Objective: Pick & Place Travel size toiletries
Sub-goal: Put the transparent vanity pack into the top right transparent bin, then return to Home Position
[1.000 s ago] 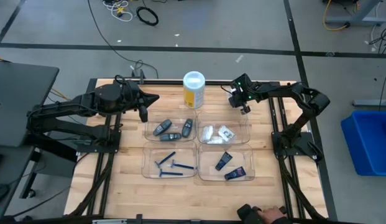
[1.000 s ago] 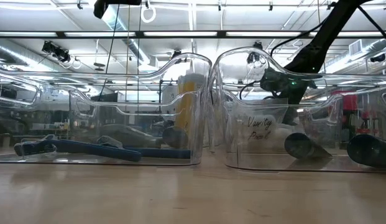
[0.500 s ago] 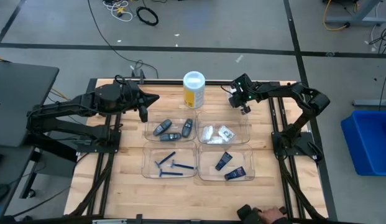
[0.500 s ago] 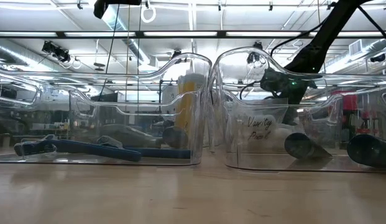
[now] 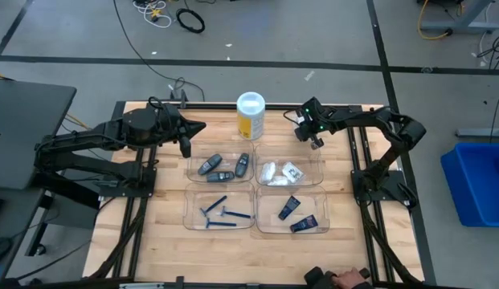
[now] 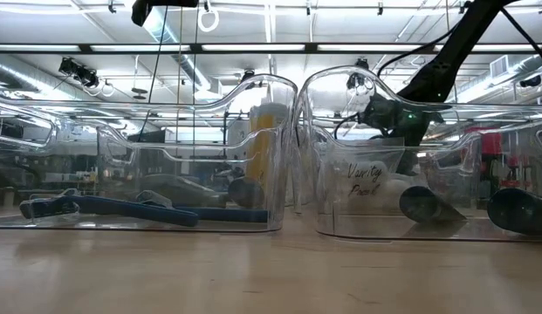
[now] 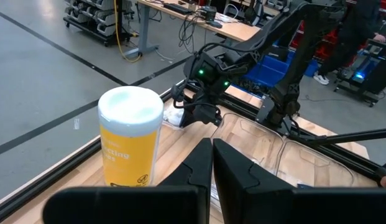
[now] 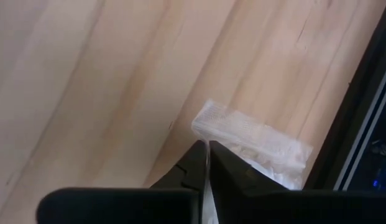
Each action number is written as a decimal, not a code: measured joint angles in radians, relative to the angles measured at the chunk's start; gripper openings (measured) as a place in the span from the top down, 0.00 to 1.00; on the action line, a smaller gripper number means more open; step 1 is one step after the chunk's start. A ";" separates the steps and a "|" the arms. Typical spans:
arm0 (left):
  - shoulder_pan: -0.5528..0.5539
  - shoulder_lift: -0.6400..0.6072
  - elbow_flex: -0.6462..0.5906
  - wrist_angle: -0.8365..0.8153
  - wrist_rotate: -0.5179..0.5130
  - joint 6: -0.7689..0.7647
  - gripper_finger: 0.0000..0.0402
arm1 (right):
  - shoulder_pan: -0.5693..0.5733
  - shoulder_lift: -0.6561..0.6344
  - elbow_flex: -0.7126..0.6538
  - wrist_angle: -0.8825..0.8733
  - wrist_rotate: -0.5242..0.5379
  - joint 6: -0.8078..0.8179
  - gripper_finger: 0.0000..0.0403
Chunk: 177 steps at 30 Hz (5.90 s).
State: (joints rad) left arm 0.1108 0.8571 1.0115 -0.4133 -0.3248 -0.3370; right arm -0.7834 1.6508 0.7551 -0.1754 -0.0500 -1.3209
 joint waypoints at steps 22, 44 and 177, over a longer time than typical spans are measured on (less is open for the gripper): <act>0.000 0.000 0.000 0.000 0.000 0.000 0.94 | 0.006 -0.147 0.000 -0.010 0.015 0.096 1.00; 0.000 0.000 0.000 0.000 0.007 0.000 0.94 | 0.055 -0.365 0.000 -0.019 0.031 0.193 1.00; 0.000 0.000 0.000 0.008 0.056 0.056 0.94 | 0.681 -0.577 -0.180 0.384 -0.012 1.301 0.99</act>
State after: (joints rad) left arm 0.1105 0.8570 1.0115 -0.4057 -0.2688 -0.2806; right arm -0.1019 1.0737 0.5749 0.2088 -0.0616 -0.0200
